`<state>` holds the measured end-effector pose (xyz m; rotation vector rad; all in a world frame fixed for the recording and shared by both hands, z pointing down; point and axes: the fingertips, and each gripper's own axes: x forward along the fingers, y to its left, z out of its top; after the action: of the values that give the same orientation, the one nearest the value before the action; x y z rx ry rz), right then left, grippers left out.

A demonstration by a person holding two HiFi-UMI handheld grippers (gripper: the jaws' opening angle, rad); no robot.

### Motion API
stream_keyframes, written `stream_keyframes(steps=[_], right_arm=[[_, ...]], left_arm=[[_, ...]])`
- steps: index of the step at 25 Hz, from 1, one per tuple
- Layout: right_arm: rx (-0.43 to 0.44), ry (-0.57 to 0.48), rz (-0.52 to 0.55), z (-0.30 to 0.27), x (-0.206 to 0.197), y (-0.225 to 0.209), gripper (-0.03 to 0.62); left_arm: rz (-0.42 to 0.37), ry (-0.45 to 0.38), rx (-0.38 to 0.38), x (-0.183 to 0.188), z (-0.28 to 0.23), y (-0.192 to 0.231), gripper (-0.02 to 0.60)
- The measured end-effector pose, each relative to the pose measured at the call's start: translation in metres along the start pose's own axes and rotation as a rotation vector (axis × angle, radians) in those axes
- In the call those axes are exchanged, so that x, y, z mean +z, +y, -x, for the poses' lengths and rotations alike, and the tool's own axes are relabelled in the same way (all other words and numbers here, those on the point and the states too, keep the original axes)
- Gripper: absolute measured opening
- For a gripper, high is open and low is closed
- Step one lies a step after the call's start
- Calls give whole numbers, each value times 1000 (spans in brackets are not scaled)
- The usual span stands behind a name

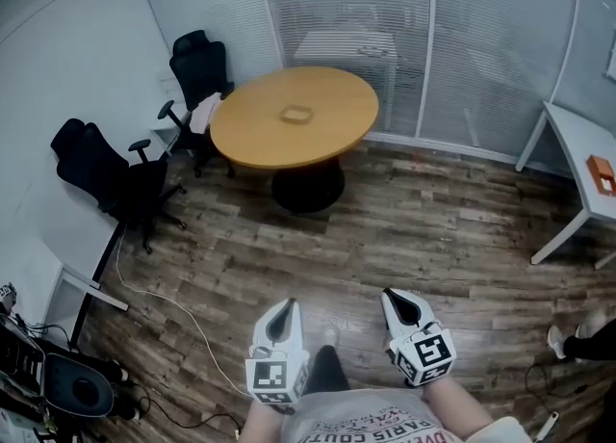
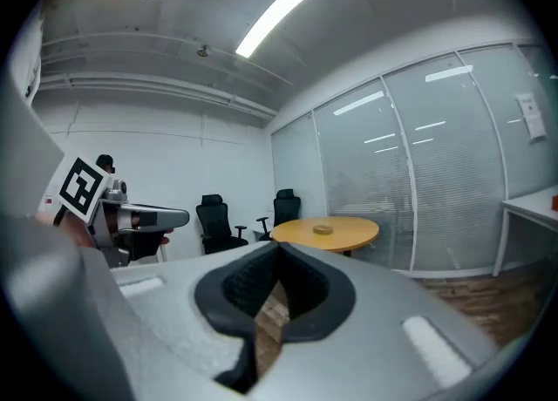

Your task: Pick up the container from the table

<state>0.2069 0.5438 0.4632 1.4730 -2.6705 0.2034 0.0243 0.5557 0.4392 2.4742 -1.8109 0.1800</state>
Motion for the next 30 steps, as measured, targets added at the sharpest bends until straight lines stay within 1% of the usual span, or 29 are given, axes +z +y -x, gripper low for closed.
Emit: stream_keyframes(steps=[4, 8, 10, 13, 16, 20, 23, 30], right_arm=[[-42, 20, 27, -59, 11, -20, 3], [-62, 26, 59, -131, 38, -37, 3], [-76, 16, 68, -167, 52, -46, 3], [-89, 7, 73, -218, 68, -57, 3], [-94, 1, 75, -259, 75, -65, 3], [-80, 11, 74, -300, 78, -72, 3], [-62, 17, 77, -331, 78, -87, 3], [34, 13, 92, -424, 86, -142, 3]], left_arm=[[19, 0, -36, 9, -59, 38, 6], [13, 3, -80, 29, -129, 82, 6], [2, -10, -102, 39, -162, 104, 6], [-5, -31, -116, 56, -205, 138, 6], [-8, -44, -122, 63, -236, 164, 6], [14, -18, -100, 61, -265, 190, 6], [28, -13, -78, 58, -289, 204, 6], [32, -14, 32, 63, -373, 236, 6]])
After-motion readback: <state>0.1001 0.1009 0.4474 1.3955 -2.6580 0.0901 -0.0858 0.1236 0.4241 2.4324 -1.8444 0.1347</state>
